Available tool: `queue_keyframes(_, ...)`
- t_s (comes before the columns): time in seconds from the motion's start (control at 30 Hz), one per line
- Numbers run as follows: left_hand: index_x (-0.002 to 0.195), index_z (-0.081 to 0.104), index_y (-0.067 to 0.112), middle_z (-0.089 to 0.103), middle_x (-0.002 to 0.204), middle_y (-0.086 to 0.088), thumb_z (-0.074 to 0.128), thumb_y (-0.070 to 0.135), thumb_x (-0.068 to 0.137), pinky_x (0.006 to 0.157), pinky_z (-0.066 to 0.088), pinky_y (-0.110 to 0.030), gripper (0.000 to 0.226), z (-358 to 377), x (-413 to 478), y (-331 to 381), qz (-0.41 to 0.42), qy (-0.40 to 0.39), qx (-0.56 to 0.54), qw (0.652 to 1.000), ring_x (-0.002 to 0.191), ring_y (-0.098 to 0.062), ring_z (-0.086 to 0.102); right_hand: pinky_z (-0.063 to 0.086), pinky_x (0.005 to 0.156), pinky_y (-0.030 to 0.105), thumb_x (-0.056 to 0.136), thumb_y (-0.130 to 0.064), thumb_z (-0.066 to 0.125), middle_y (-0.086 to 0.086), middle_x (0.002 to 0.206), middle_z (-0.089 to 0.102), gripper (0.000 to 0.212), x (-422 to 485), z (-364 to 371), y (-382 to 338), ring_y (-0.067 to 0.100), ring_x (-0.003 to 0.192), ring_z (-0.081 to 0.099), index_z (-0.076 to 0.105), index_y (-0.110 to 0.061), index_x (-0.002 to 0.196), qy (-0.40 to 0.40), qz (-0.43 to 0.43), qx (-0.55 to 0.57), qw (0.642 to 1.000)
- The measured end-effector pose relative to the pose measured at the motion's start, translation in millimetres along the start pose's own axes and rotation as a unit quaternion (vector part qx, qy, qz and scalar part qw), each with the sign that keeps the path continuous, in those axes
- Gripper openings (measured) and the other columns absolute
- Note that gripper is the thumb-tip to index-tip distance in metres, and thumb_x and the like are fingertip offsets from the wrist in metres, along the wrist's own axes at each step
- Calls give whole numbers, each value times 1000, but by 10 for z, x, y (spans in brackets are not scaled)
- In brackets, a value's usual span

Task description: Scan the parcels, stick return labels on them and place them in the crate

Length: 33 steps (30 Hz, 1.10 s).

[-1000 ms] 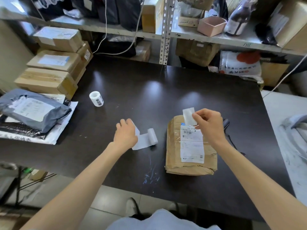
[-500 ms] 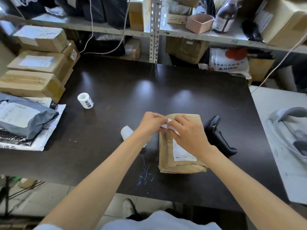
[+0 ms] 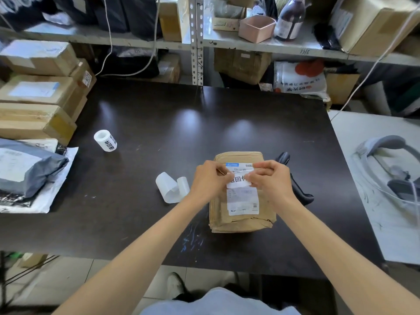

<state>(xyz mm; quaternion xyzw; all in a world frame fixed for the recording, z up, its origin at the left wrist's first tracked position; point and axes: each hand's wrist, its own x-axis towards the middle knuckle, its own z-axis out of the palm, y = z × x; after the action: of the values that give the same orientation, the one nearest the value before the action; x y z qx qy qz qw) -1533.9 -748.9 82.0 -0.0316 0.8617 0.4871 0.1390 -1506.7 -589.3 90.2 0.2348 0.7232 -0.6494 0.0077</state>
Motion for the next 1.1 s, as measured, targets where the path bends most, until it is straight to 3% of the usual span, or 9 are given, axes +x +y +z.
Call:
queue_keyframes(0.13,82,71,23,60,68,14,71,28,84,56,36,-15,5,120,-101,-12,69,27,108,991,65,-2,56,60,69,34,70,5,77,4,71,72,31,-79,-94,126,14,67,71,64,-10,93,30,-27,-67,997)
queue_keyframes(0.33,84,61,22,63,80,6,71,29,83,72,57,-35,12,308,-189,-124,74,18,167,983,77,-16,63,50,62,11,75,-2,76,-4,73,67,27,-224,-71,350,6,67,64,61,-18,90,28,-117,-197,973)
queue_keyframes(0.43,96,50,21,55,94,4,77,44,73,68,50,-31,43,333,-173,-172,67,61,239,967,85,-17,56,48,67,18,74,-7,77,-4,86,63,31,-233,-45,394,10,81,57,59,-17,98,43,-160,-267,949)
queue_keyframes(0.53,122,37,13,40,119,-4,81,54,65,78,39,-24,83,336,-160,-214,36,104,273,956,109,-20,41,36,85,25,66,-24,85,-3,113,48,65,-129,-86,435,17,108,39,50,-16,120,90,-133,-343,925)
queue_keyframes(0.63,141,22,8,34,140,-11,76,51,74,95,43,-35,96,337,-116,-175,-130,-8,145,981,129,-27,38,45,93,34,68,-29,84,-1,127,50,82,-37,-138,443,20,118,45,39,-14,135,31,25,-264,964)
queue_keyframes(0.73,146,12,11,43,143,-7,73,40,83,90,45,-40,93,301,-59,-119,-249,-75,-36,965,129,-29,47,54,80,30,77,-22,77,-2,120,66,57,4,-134,513,13,103,63,51,-17,128,-37,78,-168,982)
queue_keyframes(0.9,138,21,11,56,123,-1,75,31,81,86,51,-37,81,234,-11,-80,-220,-65,-87,969,112,-24,58,46,60,17,76,-25,76,-13,103,66,44,-72,-110,467,2,89,63,55,-24,114,-4,23,-145,989)
queue_keyframes(1.0,134,25,11,57,127,-3,77,32,78,86,52,-37,79,175,58,79,-159,-85,-84,980,114,-25,59,52,63,20,73,-25,78,-13,99,66,44,-159,-182,318,2,87,64,54,-24,110,46,2,-106,993)
queue_keyframes(1.1,123,29,16,55,127,-2,79,35,76,83,52,-37,71,211,108,323,-78,-130,-45,987,111,-23,60,47,52,8,72,-27,79,-15,95,67,45,-336,-353,177,-5,79,64,53,-26,109,121,-5,-67,990)
